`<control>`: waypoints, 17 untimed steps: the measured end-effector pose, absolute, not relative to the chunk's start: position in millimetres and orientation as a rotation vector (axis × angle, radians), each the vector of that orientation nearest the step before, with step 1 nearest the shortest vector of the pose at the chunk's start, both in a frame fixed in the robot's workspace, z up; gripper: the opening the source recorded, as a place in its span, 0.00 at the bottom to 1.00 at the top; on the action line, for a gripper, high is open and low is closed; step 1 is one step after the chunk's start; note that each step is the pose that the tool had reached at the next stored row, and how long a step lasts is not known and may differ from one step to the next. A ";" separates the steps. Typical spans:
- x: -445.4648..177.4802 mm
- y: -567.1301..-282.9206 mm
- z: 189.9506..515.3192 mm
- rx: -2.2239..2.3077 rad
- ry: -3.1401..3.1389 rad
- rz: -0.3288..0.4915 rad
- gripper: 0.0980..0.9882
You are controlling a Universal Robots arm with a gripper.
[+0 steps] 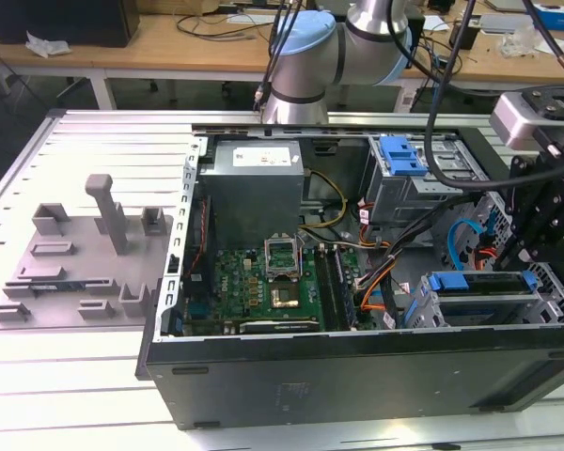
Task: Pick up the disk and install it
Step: 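Insert the first disk wire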
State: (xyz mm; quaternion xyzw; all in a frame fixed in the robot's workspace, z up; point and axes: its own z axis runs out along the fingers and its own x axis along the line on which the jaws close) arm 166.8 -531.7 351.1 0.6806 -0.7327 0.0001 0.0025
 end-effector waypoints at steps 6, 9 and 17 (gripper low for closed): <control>166.8 -531.8 351.1 2.128 -2.304 0.000 0.08; 166.4 -533.6 350.8 2.142 -2.291 0.000 0.08; 166.4 -534.0 349.5 2.150 -2.284 0.000 0.08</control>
